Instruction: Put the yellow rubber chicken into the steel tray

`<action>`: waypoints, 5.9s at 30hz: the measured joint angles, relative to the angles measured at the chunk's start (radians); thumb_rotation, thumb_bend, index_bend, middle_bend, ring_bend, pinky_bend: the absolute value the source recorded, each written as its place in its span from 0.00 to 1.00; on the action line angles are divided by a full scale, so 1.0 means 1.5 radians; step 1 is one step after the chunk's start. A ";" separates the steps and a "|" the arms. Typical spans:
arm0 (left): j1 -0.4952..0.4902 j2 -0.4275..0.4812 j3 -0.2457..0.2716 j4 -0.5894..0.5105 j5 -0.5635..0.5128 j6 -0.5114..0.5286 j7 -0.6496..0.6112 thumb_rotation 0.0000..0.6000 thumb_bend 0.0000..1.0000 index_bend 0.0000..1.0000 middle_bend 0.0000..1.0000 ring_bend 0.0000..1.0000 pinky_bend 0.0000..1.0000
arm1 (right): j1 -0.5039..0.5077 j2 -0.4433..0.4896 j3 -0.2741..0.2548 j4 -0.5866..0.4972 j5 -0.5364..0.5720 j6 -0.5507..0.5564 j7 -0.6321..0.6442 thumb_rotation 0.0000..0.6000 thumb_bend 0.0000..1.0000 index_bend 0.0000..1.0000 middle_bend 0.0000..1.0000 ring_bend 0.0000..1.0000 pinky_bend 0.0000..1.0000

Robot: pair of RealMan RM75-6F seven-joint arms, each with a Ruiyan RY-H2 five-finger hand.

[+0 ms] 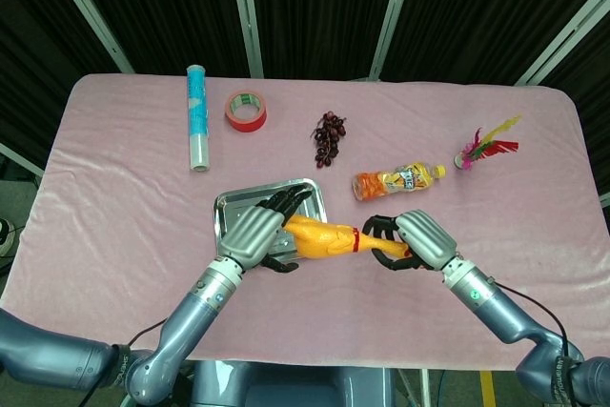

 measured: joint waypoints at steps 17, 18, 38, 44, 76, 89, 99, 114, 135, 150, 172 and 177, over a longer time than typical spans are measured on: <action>-0.008 -0.017 -0.002 0.012 -0.001 0.008 0.006 1.00 0.39 0.42 0.13 0.08 0.25 | 0.000 -0.001 -0.002 0.002 -0.006 0.000 0.008 1.00 0.84 0.97 0.69 0.64 0.80; -0.009 -0.018 -0.002 0.013 -0.001 0.010 0.006 1.00 0.42 0.45 0.14 0.08 0.25 | 0.000 0.000 -0.002 0.002 -0.007 0.001 0.008 1.00 0.84 0.97 0.69 0.64 0.80; -0.004 -0.026 0.000 0.020 0.027 0.011 -0.006 1.00 0.61 0.85 0.41 0.25 0.29 | -0.001 0.002 -0.003 -0.002 -0.010 0.005 0.009 1.00 0.84 0.98 0.69 0.64 0.80; 0.003 -0.027 0.004 0.022 0.041 0.015 -0.015 1.00 0.25 0.34 0.19 0.19 0.29 | -0.002 0.002 -0.003 0.000 -0.009 0.005 0.011 1.00 0.84 0.98 0.69 0.64 0.80; 0.092 0.091 0.044 -0.059 0.169 0.068 -0.072 1.00 0.03 0.00 0.00 0.00 0.05 | -0.016 -0.005 -0.007 0.054 -0.004 0.020 0.067 1.00 0.84 0.98 0.69 0.64 0.80; 0.234 0.236 0.141 -0.094 0.372 0.158 -0.178 1.00 0.03 0.00 0.00 0.00 0.05 | 0.052 -0.068 0.009 0.121 -0.016 -0.048 0.106 1.00 0.85 0.98 0.69 0.64 0.80; 0.299 0.285 0.176 -0.080 0.408 0.179 -0.251 1.00 0.03 0.00 0.00 0.00 0.05 | 0.121 -0.143 0.033 0.161 -0.001 -0.128 0.073 1.00 0.84 0.98 0.69 0.64 0.80; 0.324 0.288 0.158 -0.037 0.380 0.147 -0.303 1.00 0.03 0.00 0.00 0.00 0.05 | 0.200 -0.240 0.078 0.233 0.073 -0.233 0.013 1.00 0.84 0.98 0.69 0.64 0.80; 0.337 0.285 0.124 -0.032 0.338 0.103 -0.296 1.00 0.03 0.00 0.00 0.00 0.04 | 0.247 -0.311 0.097 0.318 0.150 -0.311 -0.062 1.00 0.83 0.41 0.41 0.33 0.49; 0.352 0.293 0.106 -0.037 0.340 0.090 -0.294 1.00 0.03 0.00 0.00 0.00 0.03 | 0.243 -0.283 0.101 0.279 0.195 -0.319 -0.120 1.00 0.23 0.14 0.20 0.12 0.30; 0.389 0.324 0.093 0.044 0.293 0.084 -0.311 1.00 0.04 0.11 0.02 0.00 0.03 | 0.021 -0.096 0.082 0.155 0.160 0.004 -0.127 1.00 0.49 0.43 0.37 0.24 0.31; 0.414 0.328 0.100 0.065 0.308 0.105 -0.326 1.00 0.04 0.10 0.01 0.00 0.02 | -0.061 -0.062 0.058 0.150 0.143 0.109 -0.168 1.00 0.49 0.21 0.23 0.11 0.17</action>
